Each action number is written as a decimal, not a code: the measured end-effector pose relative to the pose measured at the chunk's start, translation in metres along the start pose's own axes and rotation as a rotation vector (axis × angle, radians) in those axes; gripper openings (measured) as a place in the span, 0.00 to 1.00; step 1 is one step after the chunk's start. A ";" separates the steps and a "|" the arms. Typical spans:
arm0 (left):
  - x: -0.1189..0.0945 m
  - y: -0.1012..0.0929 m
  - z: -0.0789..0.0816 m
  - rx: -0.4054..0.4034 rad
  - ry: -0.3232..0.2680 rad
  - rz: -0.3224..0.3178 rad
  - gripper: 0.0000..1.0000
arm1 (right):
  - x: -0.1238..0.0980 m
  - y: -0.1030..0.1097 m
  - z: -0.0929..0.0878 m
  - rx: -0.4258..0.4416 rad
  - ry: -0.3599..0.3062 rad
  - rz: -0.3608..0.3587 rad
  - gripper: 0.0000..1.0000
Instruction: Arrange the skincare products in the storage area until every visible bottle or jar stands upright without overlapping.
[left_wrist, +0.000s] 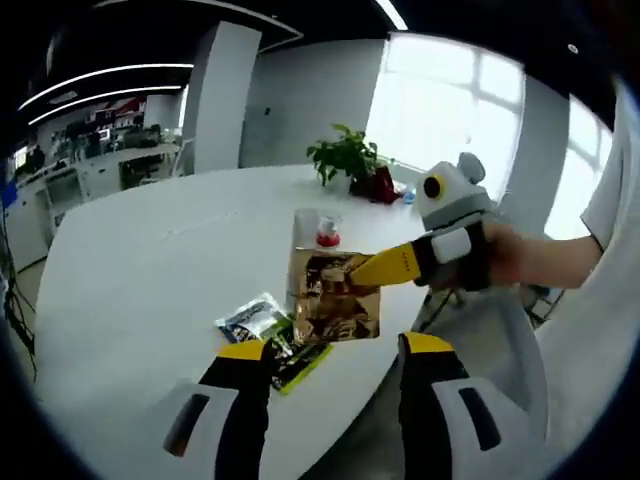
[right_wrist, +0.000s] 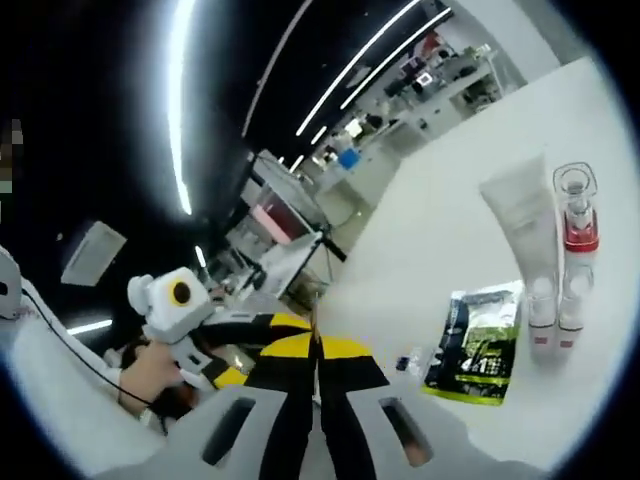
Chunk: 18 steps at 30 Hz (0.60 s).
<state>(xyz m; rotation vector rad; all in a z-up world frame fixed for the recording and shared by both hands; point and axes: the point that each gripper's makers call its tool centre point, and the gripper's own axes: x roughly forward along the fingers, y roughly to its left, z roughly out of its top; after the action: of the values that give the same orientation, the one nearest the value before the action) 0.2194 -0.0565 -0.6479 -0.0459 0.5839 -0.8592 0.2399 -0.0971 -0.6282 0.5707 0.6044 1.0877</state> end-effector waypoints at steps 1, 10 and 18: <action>-0.001 -0.001 0.002 -0.025 -0.003 -0.006 0.43 | -0.003 0.006 0.000 0.004 0.021 0.038 0.01; 0.001 -0.020 0.015 -0.108 -0.051 -0.052 0.16 | -0.016 0.015 -0.006 -0.018 0.137 0.189 0.01; 0.005 -0.027 -0.002 -0.423 -0.091 -0.001 0.06 | -0.022 0.010 -0.011 -0.068 0.137 0.171 0.01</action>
<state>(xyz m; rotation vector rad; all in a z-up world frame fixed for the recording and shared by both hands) 0.2025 -0.0775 -0.6451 -0.4672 0.6714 -0.7192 0.2184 -0.1127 -0.6247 0.4986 0.6437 1.3117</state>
